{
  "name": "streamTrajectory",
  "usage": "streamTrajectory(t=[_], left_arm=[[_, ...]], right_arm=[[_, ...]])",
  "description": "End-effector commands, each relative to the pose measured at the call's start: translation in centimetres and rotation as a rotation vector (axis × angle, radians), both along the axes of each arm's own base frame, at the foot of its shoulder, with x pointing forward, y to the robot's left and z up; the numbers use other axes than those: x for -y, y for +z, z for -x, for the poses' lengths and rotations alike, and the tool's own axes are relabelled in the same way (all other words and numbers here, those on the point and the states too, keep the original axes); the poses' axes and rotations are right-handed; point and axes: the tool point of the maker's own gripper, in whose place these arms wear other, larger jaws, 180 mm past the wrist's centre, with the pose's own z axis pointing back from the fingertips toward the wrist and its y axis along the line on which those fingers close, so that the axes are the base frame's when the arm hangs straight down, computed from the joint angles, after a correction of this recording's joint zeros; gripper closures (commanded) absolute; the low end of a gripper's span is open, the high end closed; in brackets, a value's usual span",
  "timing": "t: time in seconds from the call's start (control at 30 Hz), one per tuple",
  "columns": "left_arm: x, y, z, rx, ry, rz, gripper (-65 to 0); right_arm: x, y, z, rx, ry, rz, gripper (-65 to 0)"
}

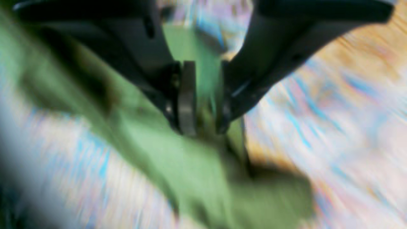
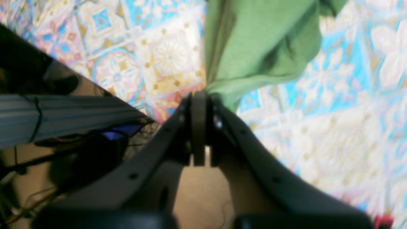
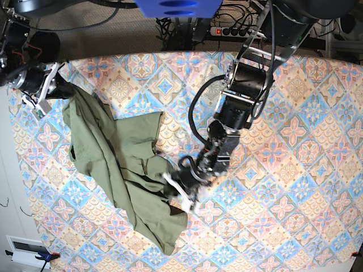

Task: Layout the t-shirt on the table in an organized manner, then fold the t-shirt properly
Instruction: 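Grasp the shirt fabric with the left gripper and drag it outward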

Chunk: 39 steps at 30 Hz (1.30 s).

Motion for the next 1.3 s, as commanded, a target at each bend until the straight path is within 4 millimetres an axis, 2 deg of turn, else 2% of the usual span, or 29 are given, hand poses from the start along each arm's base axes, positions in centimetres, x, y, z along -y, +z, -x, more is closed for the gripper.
streamTrajectory(t=[0.0,0.13,0.33,0.4,0.53,0.6,0.7,0.87,1.0,1.07,1.13,1.23,1.27], left_arm=[[1.5,1.6,-0.5,0.060,-0.044,-0.005,-14.8],[2.9,-1.5,2.1,0.050,-0.150,-0.109,-17.3],[2.2,-5.7,5.1,-0.064,-0.241,-0.266,-17.2],[2.1,-7.1,6.7,-0.117,-0.291,-0.321,-17.1],[2.6,-8.5,9.4,-0.148,-0.414,-0.427,-9.7],[1.5,-9.3,10.6,-0.166,-0.459,-0.483,-5.6],[-1.6,-10.7,12.7,-0.233,-0.517,-0.584,-2.4],[-4.4,-10.1,15.7,-0.276,-0.611,-0.690,-1.6],[-6.8,-9.6,19.0,-0.313,-0.666,-0.743,-1.3],[-8.1,-10.1,20.6,-0.340,-0.680,-0.758,0.0],[-10.7,-11.1,22.8,-0.376,-0.683,-0.776,0.0],[-12.2,-10.8,25.8,-0.374,-0.686,-0.742,0.0],[-12.3,-10.1,26.0,-0.360,-0.662,-0.706,0.0]], right_arm=[[-0.4,0.6,-0.3,0.021,0.022,-0.005,-1.1],[-1.3,0.1,0.1,0.001,0.048,-0.019,-1.1],[-1.3,0.1,0.0,0.002,0.046,-0.020,-1.1],[-1.2,0.1,0.0,0.002,0.045,-0.019,-1.1],[-1.1,0.2,-0.1,0.008,0.042,-0.017,-1.1],[-0.6,0.6,-0.4,0.021,0.026,-0.010,-1.1],[0.6,1.2,-0.8,0.047,-0.010,0.007,-1.1],[1.9,2.0,-1.1,0.073,-0.049,0.023,-1.1],[2.3,2.2,-1.2,0.081,-0.061,0.031,-1.1],[2.4,2.2,-1.2,0.084,-0.062,0.031,-1.1],[2.9,2.5,-1.3,0.093,-0.077,0.039,-1.1],[3.8,3.9,-2.5,0.152,-0.108,0.049,-1.1],[4.2,4.2,-2.8,0.165,-0.117,0.058,-1.1]])
